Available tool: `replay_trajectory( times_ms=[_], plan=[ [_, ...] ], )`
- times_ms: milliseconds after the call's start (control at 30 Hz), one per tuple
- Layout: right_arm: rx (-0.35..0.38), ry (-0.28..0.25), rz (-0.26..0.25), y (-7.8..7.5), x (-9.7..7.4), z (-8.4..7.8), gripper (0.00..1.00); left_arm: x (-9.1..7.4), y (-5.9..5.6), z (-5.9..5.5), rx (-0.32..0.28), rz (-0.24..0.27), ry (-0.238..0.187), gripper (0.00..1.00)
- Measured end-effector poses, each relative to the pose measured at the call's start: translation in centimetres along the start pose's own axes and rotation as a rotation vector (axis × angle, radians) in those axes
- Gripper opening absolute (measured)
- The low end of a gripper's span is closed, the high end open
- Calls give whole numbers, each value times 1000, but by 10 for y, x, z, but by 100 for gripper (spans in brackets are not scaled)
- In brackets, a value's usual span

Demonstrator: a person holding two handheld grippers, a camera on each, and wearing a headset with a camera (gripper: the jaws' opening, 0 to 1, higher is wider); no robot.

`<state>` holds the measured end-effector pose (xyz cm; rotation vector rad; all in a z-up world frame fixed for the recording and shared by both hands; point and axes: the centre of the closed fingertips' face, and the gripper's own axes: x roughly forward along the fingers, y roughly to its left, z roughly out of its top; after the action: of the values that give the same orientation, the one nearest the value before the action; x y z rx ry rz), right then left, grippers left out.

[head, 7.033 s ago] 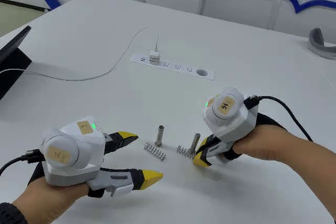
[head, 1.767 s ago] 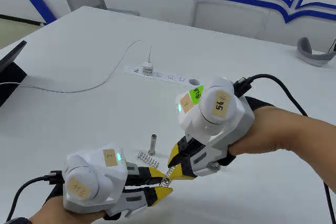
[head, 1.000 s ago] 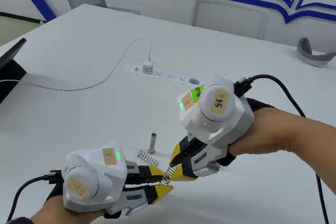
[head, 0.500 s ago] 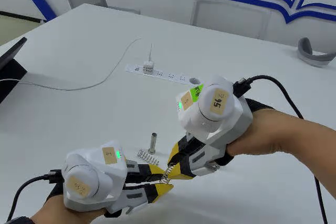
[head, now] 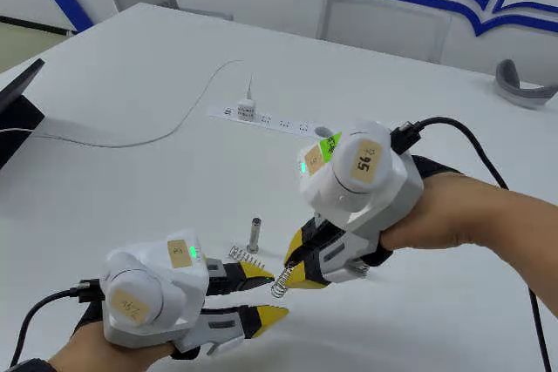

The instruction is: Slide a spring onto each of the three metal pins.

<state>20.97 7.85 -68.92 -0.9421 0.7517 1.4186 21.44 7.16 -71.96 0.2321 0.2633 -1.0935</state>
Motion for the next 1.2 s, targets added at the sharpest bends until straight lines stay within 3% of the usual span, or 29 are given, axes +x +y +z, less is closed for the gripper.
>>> replay_trajectory(
  times_ms=[667, 1200],
  plan=[
    [39, 18, -68, -24, -24, -12, 12, -20, 29, -5, -73, 102, -9, 50],
    [57, 54, -114, -48, -39, -24, 12, -21, 36, -4, -89, 127, -12, 59]
  ],
)
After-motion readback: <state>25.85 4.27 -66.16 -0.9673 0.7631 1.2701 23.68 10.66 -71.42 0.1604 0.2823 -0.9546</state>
